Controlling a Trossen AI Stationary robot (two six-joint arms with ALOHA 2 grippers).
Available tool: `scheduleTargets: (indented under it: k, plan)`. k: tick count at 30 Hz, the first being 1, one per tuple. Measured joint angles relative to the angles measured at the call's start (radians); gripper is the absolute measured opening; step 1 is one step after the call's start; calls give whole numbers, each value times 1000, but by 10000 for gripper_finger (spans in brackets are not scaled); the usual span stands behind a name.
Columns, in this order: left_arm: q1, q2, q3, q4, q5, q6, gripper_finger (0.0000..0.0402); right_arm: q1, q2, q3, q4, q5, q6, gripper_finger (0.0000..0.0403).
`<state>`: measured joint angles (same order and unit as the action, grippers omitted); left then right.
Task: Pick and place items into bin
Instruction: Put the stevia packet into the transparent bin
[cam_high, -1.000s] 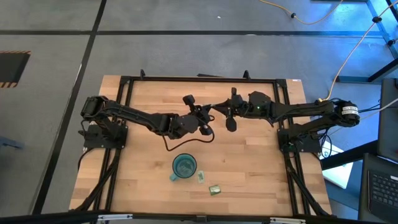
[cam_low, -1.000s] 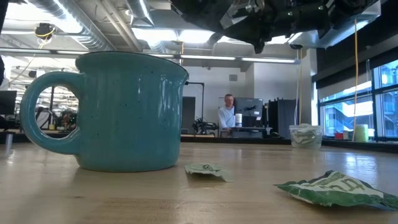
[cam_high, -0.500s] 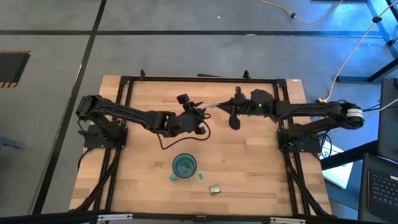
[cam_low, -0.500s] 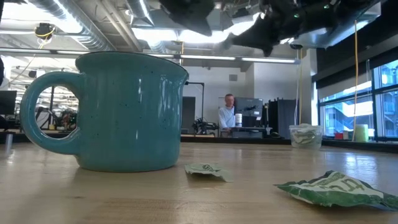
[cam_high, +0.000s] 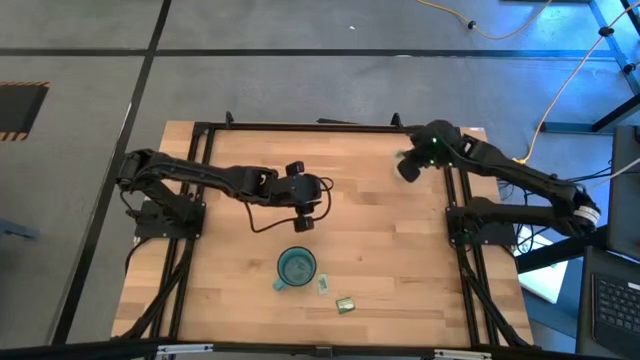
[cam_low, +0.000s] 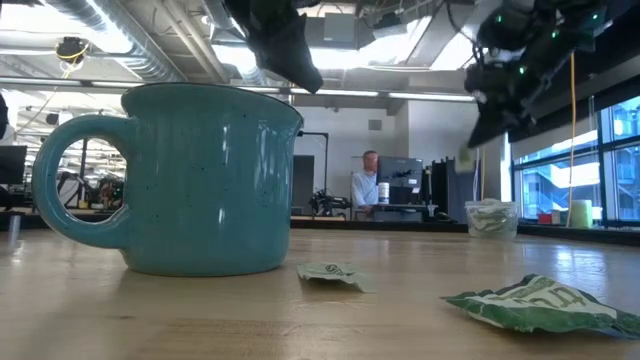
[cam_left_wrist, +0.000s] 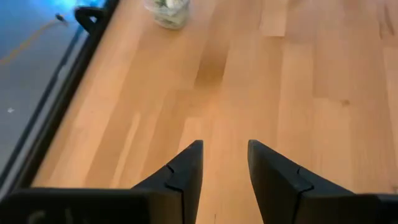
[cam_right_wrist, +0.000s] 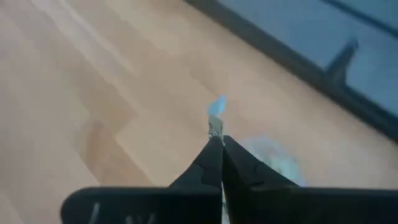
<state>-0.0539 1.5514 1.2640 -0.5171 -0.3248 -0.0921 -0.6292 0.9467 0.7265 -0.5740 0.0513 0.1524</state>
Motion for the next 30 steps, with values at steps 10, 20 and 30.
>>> scheduleTargets:
  k: [10, 20, 30]
  plan:
    - [18, 0, 0, -12, 44, -3, 114, -176, 100, -14, -101, -166, -31, 0]
    - [17, 0, 0, -19, 117, -13, 113, -207, 245, -14, -104, -167, -58, 0]
    - [17, 0, 0, -30, 118, -16, 113, -207, 262, -14, -101, -79, -105, 69]
